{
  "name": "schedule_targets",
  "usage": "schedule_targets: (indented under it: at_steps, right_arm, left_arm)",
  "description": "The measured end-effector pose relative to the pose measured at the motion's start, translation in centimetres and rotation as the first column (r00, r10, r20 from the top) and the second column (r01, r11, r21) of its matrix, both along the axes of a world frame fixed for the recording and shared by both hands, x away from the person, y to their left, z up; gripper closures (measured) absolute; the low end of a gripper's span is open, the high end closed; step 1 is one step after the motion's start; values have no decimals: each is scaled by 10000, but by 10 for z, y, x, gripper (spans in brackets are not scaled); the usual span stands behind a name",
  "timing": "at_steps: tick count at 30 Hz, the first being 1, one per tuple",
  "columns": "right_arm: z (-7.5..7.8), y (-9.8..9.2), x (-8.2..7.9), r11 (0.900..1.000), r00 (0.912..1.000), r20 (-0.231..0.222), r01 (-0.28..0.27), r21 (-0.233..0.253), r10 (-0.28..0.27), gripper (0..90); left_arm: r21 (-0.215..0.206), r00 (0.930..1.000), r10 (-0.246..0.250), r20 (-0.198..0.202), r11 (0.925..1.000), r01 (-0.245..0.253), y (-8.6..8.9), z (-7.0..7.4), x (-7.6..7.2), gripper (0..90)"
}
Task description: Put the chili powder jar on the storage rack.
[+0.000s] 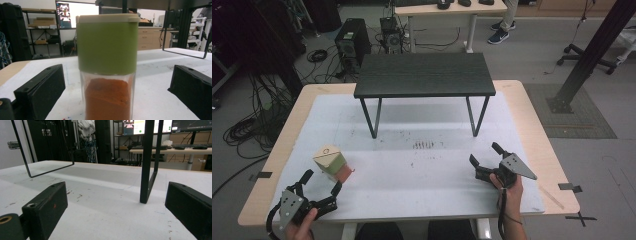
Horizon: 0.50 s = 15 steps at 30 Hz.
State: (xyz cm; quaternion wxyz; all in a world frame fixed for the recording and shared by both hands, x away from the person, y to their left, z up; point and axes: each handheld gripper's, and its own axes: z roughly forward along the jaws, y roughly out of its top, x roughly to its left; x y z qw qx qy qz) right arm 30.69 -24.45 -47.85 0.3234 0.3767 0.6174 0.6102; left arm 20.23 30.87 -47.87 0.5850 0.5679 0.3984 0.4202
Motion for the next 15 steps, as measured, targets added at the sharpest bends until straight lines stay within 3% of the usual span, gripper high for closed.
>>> schedule_targets:
  at_steps: [11, 15]
  right_arm:
    - [0, 0, 0, 10000, 10000, 3, -8, -11, 8, 43]
    - [0, 0, 0, 10000, 10000, 16, 2, -9, -2, 43]
  left_arm:
    - [-36, 9998, -191, 4, 9998, 191, 4, -1, 9, 2]
    - [9, 9989, -445, -168, 9990, 445, 7, 0, 17, 2]
